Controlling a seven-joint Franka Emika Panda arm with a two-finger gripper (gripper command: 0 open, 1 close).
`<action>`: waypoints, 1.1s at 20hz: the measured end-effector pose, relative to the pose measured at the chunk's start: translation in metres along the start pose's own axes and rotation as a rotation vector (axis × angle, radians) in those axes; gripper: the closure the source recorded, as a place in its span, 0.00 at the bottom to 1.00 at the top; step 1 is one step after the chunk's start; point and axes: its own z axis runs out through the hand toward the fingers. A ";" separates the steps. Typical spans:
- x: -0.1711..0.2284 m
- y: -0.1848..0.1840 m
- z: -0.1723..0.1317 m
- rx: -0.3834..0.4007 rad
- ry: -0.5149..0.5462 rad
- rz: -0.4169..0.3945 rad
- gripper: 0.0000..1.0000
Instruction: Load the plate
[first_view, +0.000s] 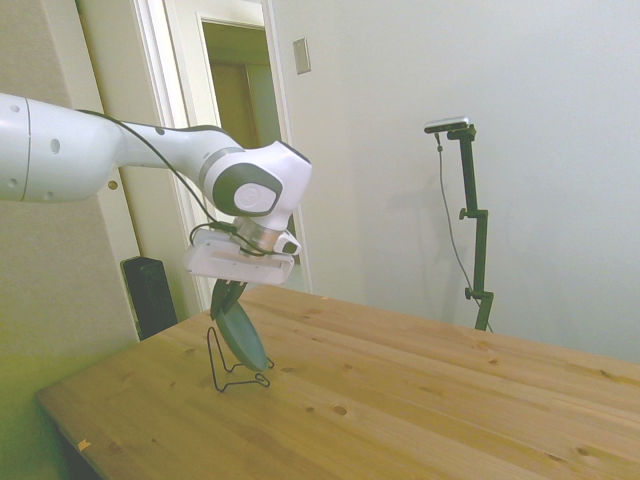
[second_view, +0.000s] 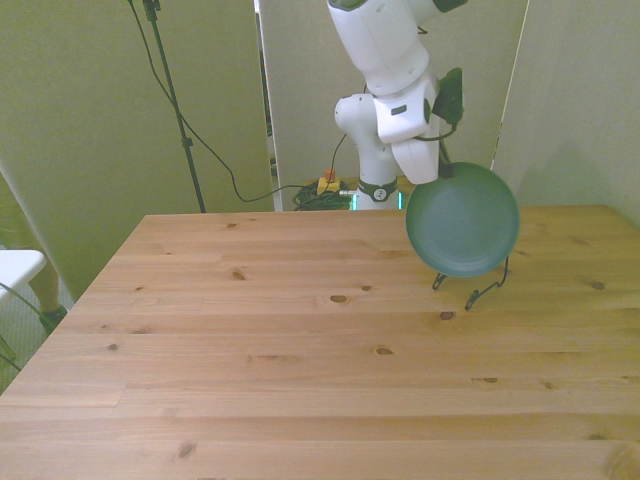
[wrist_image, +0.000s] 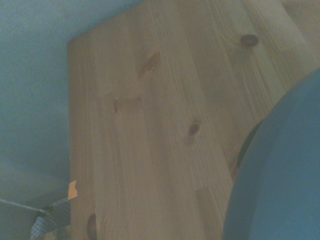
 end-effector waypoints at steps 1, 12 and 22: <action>0.003 -0.004 0.008 -0.008 0.003 0.000 1.00; 0.016 -0.028 0.036 0.019 0.059 0.006 1.00; 0.005 -0.027 0.048 0.111 0.105 0.046 1.00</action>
